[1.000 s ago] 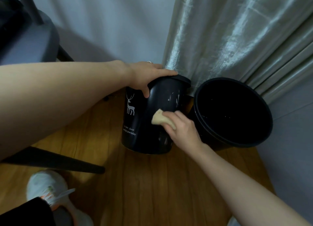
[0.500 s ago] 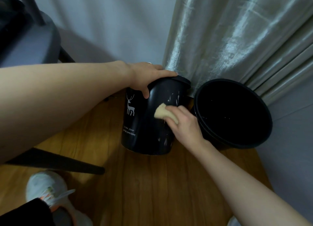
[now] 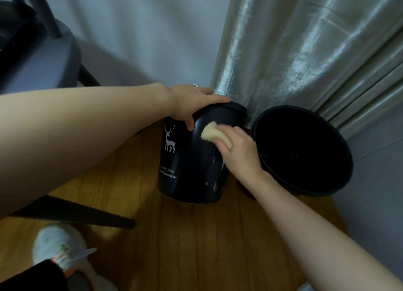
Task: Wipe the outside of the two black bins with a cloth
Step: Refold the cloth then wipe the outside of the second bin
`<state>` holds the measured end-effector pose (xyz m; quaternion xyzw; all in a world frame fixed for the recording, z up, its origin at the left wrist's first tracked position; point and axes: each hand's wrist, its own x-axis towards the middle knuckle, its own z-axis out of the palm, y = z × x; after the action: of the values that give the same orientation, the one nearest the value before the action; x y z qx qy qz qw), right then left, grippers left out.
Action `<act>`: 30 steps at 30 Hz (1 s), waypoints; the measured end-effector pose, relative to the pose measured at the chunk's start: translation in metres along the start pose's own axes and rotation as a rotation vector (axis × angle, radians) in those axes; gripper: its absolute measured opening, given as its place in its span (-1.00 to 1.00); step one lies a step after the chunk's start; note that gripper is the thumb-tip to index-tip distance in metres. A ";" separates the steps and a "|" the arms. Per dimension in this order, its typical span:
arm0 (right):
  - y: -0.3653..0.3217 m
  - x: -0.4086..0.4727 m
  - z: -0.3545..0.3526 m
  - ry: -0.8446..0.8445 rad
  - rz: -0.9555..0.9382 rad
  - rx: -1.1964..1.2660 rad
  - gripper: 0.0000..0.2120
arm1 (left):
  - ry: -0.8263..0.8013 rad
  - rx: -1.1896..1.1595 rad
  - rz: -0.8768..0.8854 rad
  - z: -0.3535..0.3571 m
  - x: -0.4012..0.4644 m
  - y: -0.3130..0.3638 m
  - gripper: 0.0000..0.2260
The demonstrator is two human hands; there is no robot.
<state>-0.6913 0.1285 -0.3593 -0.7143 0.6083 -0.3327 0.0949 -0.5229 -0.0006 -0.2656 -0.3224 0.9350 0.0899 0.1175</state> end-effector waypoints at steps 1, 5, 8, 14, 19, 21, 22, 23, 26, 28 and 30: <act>-0.004 0.011 -0.001 0.032 0.031 0.004 -0.68 | -0.001 0.004 0.001 0.000 0.000 0.000 0.07; -0.011 0.033 -0.004 0.001 0.000 -0.014 -0.67 | -0.003 0.005 0.008 0.000 0.000 0.000 0.08; 0.001 0.031 -0.012 0.019 0.061 -0.037 -0.67 | -0.007 0.001 -0.002 0.001 0.001 -0.001 0.08; 0.009 0.038 -0.022 0.041 0.154 -0.028 -0.68 | -0.026 0.005 -0.011 -0.002 -0.002 -0.002 0.08; 0.009 0.040 -0.018 0.020 0.096 -0.011 -0.67 | -0.020 0.082 -0.005 -0.002 -0.002 -0.002 0.10; 0.011 0.036 -0.017 0.007 0.070 -0.008 -0.66 | -0.024 0.130 0.006 -0.003 -0.001 -0.001 0.11; 0.011 0.034 -0.017 0.002 0.062 -0.005 -0.66 | -0.023 0.146 0.011 -0.003 -0.001 -0.001 0.11; 0.012 0.032 -0.017 0.003 0.053 -0.001 -0.67 | -0.021 0.157 0.014 -0.003 -0.001 -0.001 0.11; 0.012 0.031 -0.018 0.017 0.025 -0.007 -0.67 | -0.018 0.166 0.024 -0.003 -0.002 -0.002 0.11; 0.010 0.030 -0.018 0.022 0.031 -0.011 -0.67 | -0.022 0.166 0.022 -0.002 -0.002 -0.001 0.12; 0.008 0.031 -0.017 0.026 0.033 -0.023 -0.66 | -0.028 0.168 0.017 0.000 -0.002 -0.002 0.14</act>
<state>-0.7062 0.1023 -0.3395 -0.7010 0.6250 -0.3332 0.0840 -0.5207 -0.0009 -0.2649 -0.3024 0.9401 0.0167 0.1565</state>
